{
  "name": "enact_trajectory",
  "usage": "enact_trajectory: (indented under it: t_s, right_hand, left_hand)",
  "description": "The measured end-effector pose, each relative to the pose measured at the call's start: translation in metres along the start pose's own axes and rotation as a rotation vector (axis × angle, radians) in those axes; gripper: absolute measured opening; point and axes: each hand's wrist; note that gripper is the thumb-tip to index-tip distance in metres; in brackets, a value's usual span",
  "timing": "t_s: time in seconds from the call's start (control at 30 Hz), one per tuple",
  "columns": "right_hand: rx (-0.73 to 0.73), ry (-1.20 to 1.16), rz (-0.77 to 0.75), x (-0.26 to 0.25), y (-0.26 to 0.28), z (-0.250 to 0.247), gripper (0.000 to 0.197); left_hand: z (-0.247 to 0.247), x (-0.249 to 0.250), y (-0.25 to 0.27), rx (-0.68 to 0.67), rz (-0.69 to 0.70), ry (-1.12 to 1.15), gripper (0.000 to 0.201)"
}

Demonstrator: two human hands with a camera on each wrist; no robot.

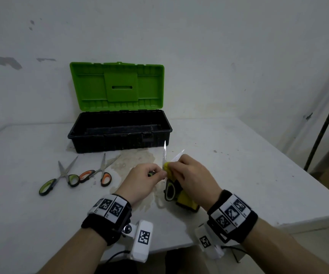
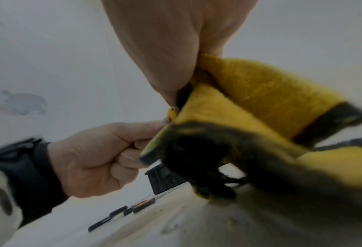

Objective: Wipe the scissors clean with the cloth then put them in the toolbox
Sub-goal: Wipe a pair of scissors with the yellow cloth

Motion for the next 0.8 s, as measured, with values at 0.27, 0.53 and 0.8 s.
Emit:
enact_trajectory:
  t_s: [0.27, 0.53, 0.8]
  right_hand:
    - [0.15, 0.011, 0.171, 0.022, -0.019, -0.026, 0.018]
    - [-0.023, 0.012, -0.014, -0.006, -0.007, -0.016, 0.018]
    - [0.134, 0.044, 0.211, 0.02, -0.026, -0.04, 0.023]
  left_hand:
    - [-0.003, 0.001, 0.002, 0.017, -0.027, 0.005, 0.024]
    - [-0.005, 0.012, 0.0, 0.013, 0.021, -0.042, 0.022]
    - [-0.01, 0.013, 0.006, 0.005, 0.01, -0.086, 0.022]
Point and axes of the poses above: each hand's wrist, its own y-axis away from the middle knuckle, its own z-axis out of the palm, x = y × z, and after that the axes turned 4 degrees about -y, right-handed
